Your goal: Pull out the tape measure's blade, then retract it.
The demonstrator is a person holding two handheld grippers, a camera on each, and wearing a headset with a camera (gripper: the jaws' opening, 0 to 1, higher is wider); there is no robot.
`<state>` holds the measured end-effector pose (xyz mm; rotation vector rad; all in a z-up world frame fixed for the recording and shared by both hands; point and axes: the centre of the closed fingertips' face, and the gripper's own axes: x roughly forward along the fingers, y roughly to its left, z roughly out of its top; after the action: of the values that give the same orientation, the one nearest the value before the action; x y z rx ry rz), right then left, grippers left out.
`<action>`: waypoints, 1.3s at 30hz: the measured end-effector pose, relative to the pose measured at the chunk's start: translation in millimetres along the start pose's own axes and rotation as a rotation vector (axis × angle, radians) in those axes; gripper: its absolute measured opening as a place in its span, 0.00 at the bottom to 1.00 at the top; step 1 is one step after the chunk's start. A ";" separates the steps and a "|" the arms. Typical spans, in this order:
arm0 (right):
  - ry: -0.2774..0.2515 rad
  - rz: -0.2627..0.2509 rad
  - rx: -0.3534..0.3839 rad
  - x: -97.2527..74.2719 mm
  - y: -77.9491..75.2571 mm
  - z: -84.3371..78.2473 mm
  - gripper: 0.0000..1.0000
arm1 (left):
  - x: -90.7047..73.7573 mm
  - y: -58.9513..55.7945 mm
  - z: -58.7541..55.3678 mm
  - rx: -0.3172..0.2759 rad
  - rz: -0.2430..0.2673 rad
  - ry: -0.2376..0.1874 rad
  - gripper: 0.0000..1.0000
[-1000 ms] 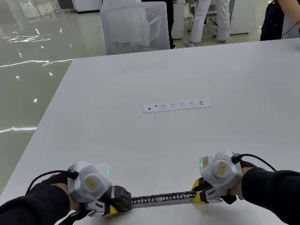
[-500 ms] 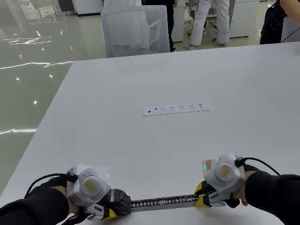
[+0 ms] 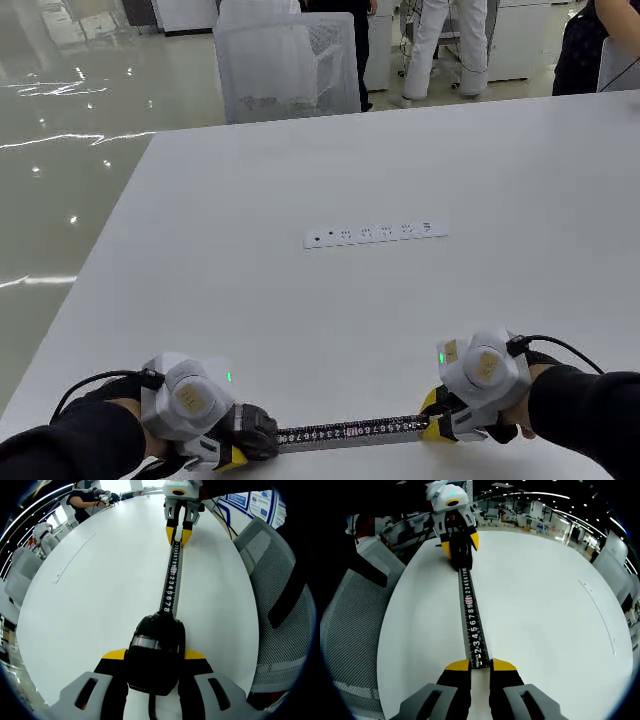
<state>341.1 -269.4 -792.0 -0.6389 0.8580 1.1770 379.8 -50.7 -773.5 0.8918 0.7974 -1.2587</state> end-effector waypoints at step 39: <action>0.021 -0.008 0.014 -12.0 -4.1 -20.5 0.09 | 0.4 -0.1 0.4 0.001 0.001 -0.003 0.33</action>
<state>338.4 -293.4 -793.0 -0.6438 0.8805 1.1578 379.8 -51.3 -773.7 0.8908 0.7942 -1.2592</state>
